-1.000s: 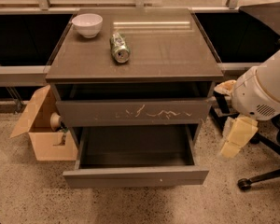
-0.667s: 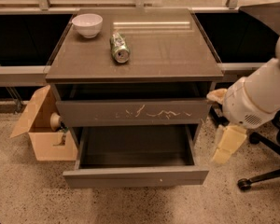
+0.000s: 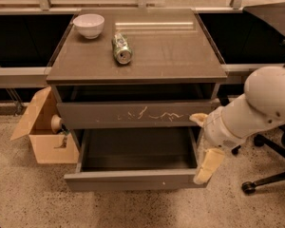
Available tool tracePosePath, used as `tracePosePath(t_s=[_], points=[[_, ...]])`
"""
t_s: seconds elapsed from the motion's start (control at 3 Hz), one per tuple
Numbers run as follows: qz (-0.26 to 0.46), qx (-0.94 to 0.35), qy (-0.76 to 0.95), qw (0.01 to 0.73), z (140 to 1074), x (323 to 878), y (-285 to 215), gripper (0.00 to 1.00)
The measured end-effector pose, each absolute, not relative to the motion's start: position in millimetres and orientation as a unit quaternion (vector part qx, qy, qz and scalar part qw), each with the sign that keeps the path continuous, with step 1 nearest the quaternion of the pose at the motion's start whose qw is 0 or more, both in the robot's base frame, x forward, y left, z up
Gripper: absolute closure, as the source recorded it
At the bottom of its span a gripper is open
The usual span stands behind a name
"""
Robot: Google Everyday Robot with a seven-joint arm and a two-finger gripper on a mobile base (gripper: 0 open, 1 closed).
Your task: Close middle drawer
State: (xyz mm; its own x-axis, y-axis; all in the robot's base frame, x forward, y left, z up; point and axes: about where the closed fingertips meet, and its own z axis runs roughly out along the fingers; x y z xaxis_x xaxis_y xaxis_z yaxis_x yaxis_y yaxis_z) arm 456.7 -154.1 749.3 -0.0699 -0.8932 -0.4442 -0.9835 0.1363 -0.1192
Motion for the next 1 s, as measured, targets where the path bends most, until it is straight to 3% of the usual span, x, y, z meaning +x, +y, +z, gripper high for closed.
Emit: tracePosePath(t_s=[0.33,1.0], points=[[0.136,-0.658,0.713,0.199,708.5,454.9,-140.6,0.00],[0.119,-0.681,0.700,0.179,664.0,445.8,-140.6,0.00]])
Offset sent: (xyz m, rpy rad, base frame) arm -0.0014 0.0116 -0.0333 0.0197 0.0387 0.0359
